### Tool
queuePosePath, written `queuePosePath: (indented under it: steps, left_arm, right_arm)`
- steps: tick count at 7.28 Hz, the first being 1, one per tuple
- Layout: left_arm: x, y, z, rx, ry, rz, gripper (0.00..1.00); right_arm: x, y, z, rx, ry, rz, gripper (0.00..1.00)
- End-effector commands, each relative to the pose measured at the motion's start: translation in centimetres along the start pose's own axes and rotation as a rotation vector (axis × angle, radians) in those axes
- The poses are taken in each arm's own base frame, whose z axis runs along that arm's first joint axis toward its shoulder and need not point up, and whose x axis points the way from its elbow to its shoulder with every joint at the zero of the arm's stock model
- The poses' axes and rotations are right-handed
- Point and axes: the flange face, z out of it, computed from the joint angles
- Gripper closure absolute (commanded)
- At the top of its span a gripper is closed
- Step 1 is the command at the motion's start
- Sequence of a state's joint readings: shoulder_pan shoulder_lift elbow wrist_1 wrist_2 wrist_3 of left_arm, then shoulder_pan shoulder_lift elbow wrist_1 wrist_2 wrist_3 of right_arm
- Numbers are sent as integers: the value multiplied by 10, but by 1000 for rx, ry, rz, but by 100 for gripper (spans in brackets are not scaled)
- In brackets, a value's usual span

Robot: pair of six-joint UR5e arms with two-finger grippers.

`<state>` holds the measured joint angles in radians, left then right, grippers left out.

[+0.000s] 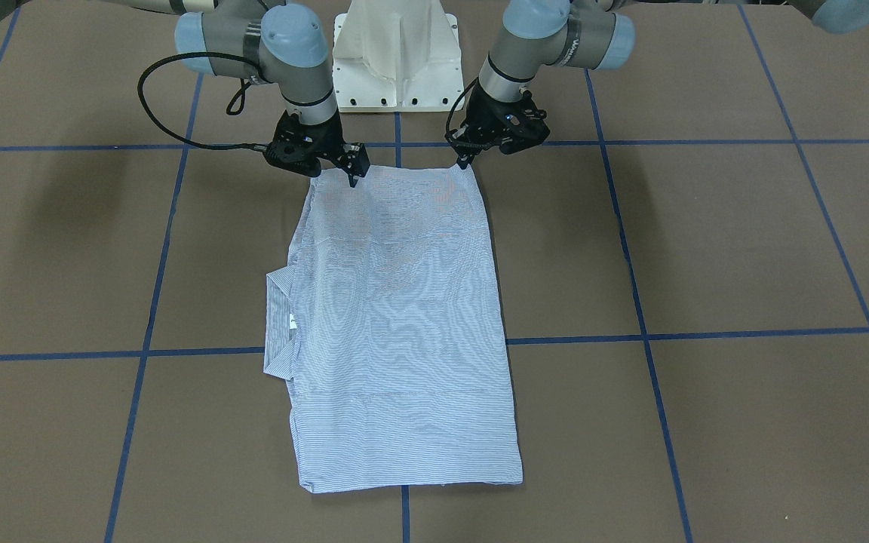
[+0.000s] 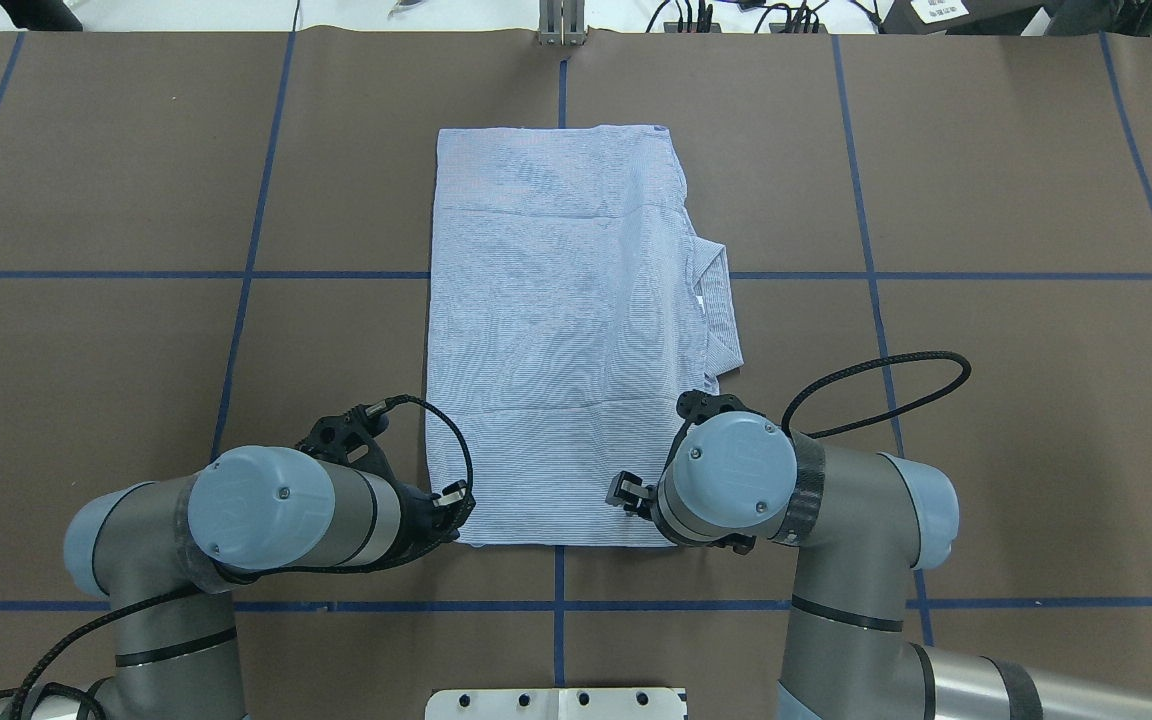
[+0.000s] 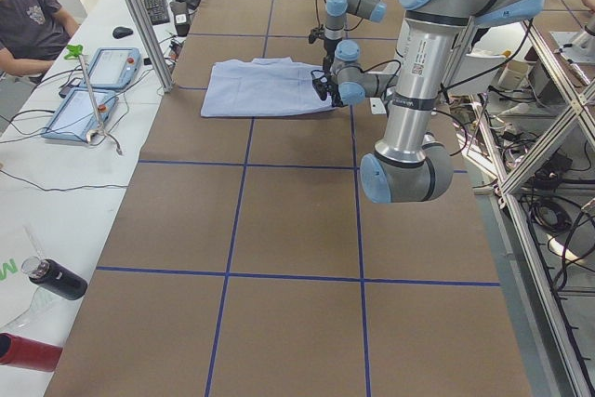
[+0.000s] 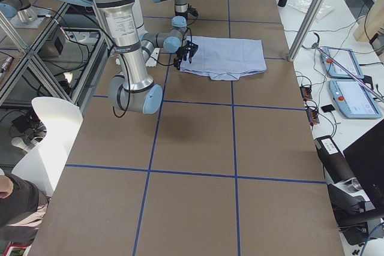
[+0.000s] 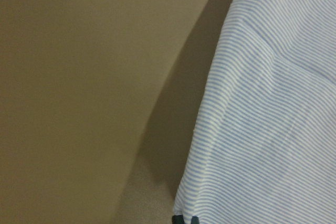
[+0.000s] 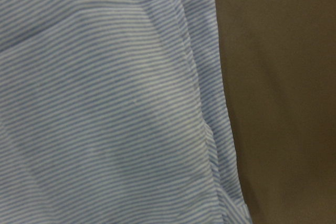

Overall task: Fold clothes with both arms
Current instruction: 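Grasp the near edge of the shirt with both grippers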

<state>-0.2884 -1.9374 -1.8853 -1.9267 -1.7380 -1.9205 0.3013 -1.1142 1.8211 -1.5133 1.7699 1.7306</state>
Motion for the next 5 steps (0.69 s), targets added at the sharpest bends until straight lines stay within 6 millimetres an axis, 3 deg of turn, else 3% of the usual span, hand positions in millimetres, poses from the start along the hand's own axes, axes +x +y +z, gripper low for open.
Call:
queuePosePath:
  steps: [1,2,5]
  left_arm:
    - [0,0,0,0,0,0,100]
    - [0,1,0,-1,-1,1,100]
    - [0,-1,-1,1,1,-1,100]
  right_arm:
    - [0,1,2,-6,3,-1,2]
    - [0,2,3,-8,5,-2,20]
    - [-4,4,-1,-13,-3,-4,55]
